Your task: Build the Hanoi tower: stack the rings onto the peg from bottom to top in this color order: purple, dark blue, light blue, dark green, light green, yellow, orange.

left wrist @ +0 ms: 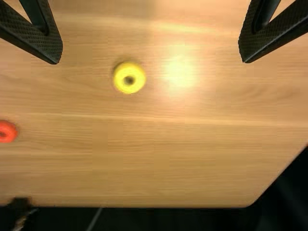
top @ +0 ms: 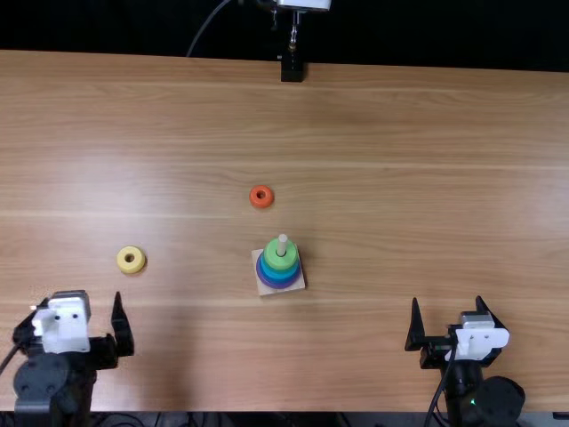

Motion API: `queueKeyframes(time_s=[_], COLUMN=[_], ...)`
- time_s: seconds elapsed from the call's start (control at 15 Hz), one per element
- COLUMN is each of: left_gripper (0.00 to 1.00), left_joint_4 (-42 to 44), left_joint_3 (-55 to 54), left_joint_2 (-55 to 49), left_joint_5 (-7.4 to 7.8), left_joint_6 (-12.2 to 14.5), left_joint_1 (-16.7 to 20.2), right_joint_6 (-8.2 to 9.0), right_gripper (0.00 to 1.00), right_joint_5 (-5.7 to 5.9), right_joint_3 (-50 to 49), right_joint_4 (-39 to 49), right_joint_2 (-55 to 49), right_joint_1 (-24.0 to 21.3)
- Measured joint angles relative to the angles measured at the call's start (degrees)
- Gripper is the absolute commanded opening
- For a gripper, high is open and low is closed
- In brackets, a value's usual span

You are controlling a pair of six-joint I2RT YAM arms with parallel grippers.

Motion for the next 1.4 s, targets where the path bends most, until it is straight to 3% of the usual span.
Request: queueKeyframes(time_s=[0.07,0.2,0.33,0.4,0.53,0.6,0.73,0.87,1.07,1.2,1.4], left_gripper=[1.00,1.00,1.00,1.00,1.00,1.00,1.00,1.00,1.00,1.00,1.00], left_joint_4=[-6.62,-14.67,-15.78,-15.78,-15.67,-15.63,-15.72,-14.49,-4.72,0.63,1.99], left_joint_3=[6.67,17.00,22.38,22.51,22.51,22.67,24.92,27.32,27.50,27.52,27.50], left_joint_2=[5.16,16.31,26.58,30.03,38.32,42.88,50.27,57.77,66.55,70.07,72.48], left_joint_5=[-1.16,-1.64,-0.48,1.36,6.73,8.48,10.21,11.06,11.30,11.30,11.50], left_joint_6=[-0.02,-0.02,-0.04,0.00,-0.02,0.00,0.00,-0.02,0.00,-0.02,-0.04], left_joint_1=[0.85,2.23,3.85,4.17,4.17,4.17,4.17,4.15,4.15,4.04,3.63], right_joint_6=[0.02,0.02,0.00,0.00,0.02,0.00,0.02,0.02,0.02,0.00,0.00], right_gripper=[1.00,1.00,1.00,1.00,1.00,1.00,1.00,1.00,1.00,1.00,1.00], right_joint_5=[0.02,-0.02,0.00,0.00,0.00,0.00,0.00,0.02,0.00,0.00,0.00], right_joint_3=[-0.02,-0.02,-0.02,-0.02,-0.02,0.00,0.00,-0.02,-0.02,-0.02,-0.02], right_joint_4=[0.00,0.00,0.02,-0.02,0.00,0.02,0.00,0.02,-0.02,0.00,0.00], right_joint_2=[-0.02,0.00,0.00,-0.02,0.00,0.00,-0.02,-0.02,0.00,-0.02,0.00], right_joint_1=[0.00,0.00,0.00,0.00,0.00,0.00,0.00,0.00,0.00,0.00,0.00])
